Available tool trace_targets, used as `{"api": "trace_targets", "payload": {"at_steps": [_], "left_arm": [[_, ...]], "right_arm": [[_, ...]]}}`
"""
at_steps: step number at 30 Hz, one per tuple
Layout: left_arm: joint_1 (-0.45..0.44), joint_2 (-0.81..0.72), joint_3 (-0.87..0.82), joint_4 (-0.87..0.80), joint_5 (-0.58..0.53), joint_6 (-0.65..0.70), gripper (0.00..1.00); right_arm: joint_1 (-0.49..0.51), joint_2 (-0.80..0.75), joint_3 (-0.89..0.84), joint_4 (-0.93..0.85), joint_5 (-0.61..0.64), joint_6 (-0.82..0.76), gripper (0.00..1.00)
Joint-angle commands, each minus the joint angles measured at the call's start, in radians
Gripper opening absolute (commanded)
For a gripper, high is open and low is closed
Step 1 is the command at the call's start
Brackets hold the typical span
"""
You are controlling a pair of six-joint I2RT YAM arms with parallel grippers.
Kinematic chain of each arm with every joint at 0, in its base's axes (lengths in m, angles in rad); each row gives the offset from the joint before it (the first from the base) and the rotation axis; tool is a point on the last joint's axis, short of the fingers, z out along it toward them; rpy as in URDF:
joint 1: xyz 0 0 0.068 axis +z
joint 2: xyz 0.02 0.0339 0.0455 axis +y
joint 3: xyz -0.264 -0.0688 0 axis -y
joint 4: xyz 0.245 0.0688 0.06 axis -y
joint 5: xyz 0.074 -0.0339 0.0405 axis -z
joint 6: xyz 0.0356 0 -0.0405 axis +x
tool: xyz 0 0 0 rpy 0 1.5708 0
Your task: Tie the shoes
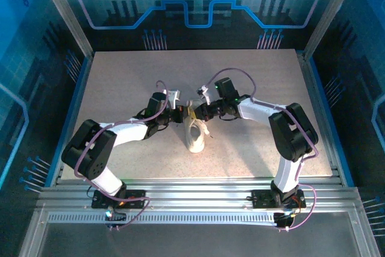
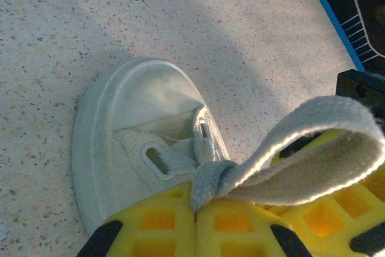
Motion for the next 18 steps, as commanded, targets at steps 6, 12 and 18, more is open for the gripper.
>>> {"api": "trace_targets", "payload": {"at_steps": [6,12,18], "left_arm": [[-0.003,-0.112,-0.113,0.033,0.016,0.024,0.20],[-0.002,-0.184,-0.174,0.042,0.063,0.098,0.41],[0.029,-0.223,-0.193,0.041,0.098,0.116,0.56]], "right_arm": [[0.042,-0.095,-0.044,-0.010,0.237,-0.047,0.00],[0.057,-0.095,-0.053,0.028,0.249,-0.043,0.00],[0.066,-0.058,-0.035,0.018,0.182,-0.044,0.00]]}}
